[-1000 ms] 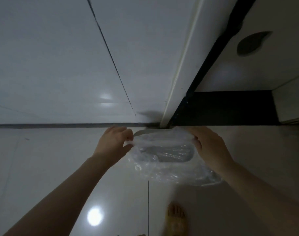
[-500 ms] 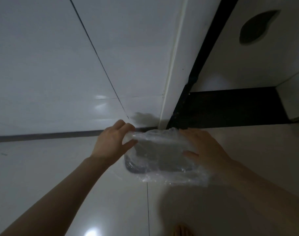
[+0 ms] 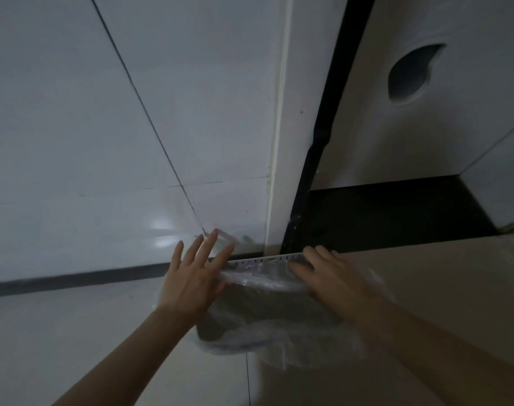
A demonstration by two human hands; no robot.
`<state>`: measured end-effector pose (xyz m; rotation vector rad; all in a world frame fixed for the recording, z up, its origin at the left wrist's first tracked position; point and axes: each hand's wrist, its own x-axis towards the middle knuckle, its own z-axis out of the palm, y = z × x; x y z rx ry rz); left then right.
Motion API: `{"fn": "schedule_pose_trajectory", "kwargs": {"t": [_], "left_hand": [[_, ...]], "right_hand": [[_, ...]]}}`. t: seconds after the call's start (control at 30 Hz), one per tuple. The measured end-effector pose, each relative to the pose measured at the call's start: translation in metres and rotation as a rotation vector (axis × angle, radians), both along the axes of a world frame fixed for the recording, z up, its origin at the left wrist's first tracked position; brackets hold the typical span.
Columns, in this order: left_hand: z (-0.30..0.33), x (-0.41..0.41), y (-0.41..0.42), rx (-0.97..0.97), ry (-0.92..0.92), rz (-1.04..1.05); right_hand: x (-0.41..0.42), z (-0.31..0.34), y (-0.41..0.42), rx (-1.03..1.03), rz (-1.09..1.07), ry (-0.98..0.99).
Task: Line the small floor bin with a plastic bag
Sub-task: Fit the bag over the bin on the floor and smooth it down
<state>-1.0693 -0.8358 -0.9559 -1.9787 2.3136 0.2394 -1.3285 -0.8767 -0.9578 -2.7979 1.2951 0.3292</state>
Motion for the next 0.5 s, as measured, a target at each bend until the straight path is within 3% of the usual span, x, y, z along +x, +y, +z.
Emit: {"fn": "schedule_pose_trajectory", "kwargs": {"t": [0.1, 0.23, 0.4, 0.5], "left_hand": [[-0.003, 0.000, 0.007, -0.010, -0.005, -0.006], [0.019, 0.006, 0.020, -0.075, 0.207, -0.012], [0.047, 0.007, 0.050, -0.198, 0.391, -0.297], [0.047, -0.006, 0.063, -0.056, 0.507, -0.341]], "right_hand": [[0.003, 0.005, 0.002, 0.052, -0.017, -0.009], [-0.002, 0.046, 0.002, 0.146, -0.158, -0.279], [-0.019, 0.089, 0.032, -0.102, 0.194, -0.383], [-0.025, 0.087, 0.048, -0.014, 0.292, -0.178]]}}
